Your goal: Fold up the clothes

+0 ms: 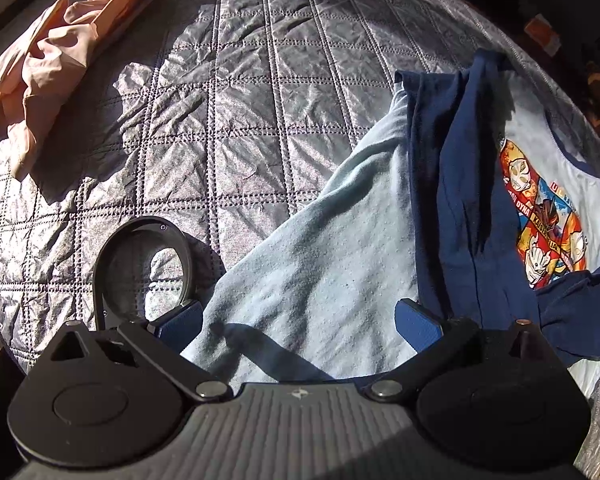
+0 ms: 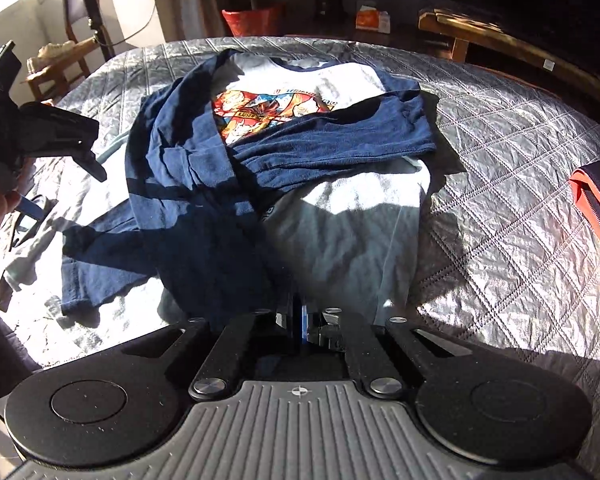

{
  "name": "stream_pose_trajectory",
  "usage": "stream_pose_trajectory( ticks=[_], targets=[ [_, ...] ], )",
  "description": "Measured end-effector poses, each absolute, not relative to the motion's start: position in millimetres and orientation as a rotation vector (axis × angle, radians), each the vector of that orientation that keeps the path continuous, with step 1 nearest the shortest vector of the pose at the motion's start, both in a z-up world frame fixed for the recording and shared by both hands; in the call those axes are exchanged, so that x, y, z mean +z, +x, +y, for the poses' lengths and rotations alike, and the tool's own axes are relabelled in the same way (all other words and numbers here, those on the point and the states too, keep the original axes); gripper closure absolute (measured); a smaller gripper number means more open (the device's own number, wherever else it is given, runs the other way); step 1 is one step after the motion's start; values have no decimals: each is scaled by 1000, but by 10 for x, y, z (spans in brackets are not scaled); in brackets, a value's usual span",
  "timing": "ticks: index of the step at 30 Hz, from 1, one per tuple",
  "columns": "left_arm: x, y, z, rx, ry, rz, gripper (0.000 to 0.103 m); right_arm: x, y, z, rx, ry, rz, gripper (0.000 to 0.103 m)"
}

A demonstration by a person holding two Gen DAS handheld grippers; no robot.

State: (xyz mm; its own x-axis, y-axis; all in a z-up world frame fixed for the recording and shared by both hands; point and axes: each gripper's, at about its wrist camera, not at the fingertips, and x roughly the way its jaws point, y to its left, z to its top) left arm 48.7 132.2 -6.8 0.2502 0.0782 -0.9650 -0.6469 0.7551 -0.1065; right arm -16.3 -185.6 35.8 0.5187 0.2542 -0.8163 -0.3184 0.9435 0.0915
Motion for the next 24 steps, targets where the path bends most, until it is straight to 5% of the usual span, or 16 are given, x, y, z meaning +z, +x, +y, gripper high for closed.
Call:
stream_pose_trajectory(
  ticks=[7,10,12,13,21,24],
  targets=[
    [-86,479,1296,522,-547,1231,1,177,-40,-1914,353,-20,1056,82],
    [-98,480,1316,526,-557,1238,1,106,-47,-1923,354,10,1081,62],
    [-94,484,1319,524,-562,1238,1,87,-75,-1918,341,5,1070,75],
    [-88,489,1311,519,-558,1237,1,78,-89,-1916,335,3,1065,100],
    [-90,489,1323,522,-558,1239,1,163,-111,-1968,377,22,1047,99],
    [-87,488,1330,523,-558,1238,1,122,-84,-1897,354,-50,1054,78]
  ],
)
